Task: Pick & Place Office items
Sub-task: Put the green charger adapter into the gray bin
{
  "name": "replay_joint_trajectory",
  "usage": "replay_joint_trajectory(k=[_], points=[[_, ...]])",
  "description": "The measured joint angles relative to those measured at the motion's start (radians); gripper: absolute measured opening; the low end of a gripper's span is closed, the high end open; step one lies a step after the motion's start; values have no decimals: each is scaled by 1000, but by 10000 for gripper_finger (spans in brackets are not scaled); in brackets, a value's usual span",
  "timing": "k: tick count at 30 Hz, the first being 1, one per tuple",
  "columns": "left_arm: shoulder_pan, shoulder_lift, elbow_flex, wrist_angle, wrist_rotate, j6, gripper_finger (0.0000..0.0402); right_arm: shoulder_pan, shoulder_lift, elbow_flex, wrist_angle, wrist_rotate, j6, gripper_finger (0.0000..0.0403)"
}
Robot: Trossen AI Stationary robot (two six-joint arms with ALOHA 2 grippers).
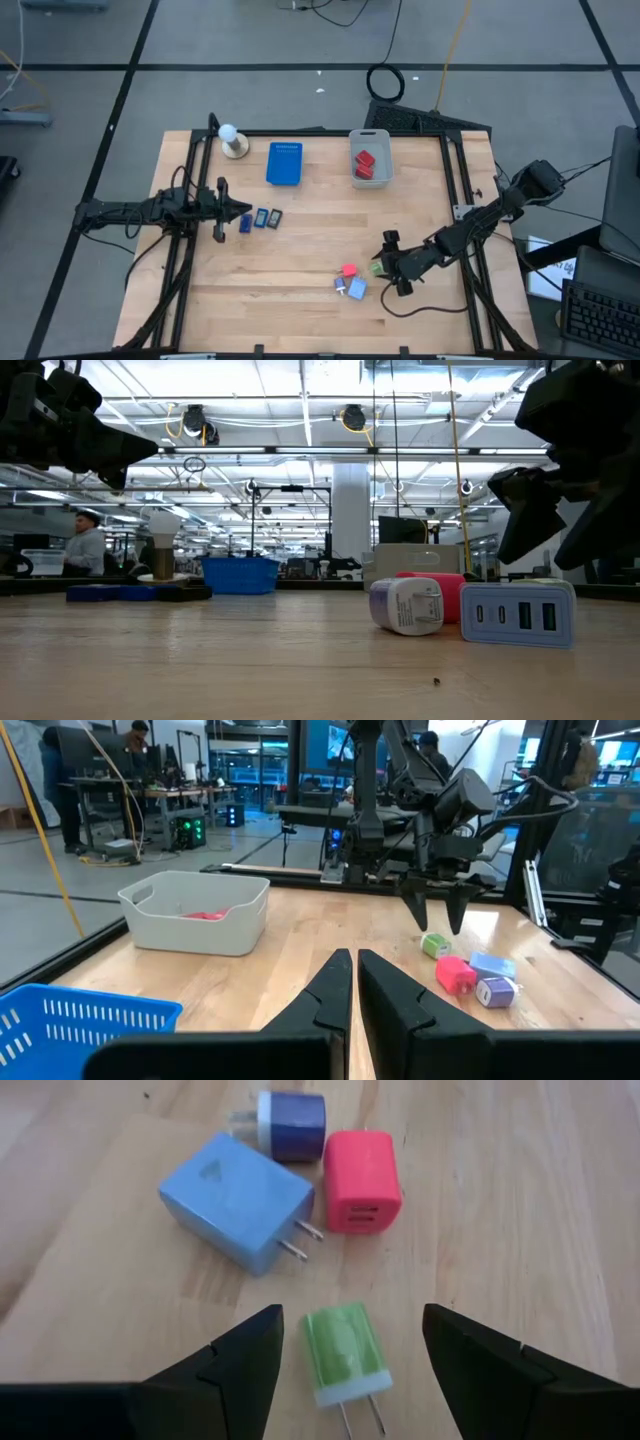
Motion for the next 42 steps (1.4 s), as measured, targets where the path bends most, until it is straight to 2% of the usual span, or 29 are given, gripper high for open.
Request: replay_joint_trajectory(k=[7, 16, 30, 42], points=[[0, 0, 0, 0, 0, 0, 21, 0, 1, -3, 16, -1, -19, 233], [0, 0, 0, 0, 0, 0, 21, 0, 113, 2, 76, -48, -39, 235], [0, 0, 0, 0, 0, 0, 21, -1, 113, 3, 62, -49, -39, 213], [0, 0, 0, 0, 0, 0, 21, -1, 113, 3, 43, -49, -40, 212]])
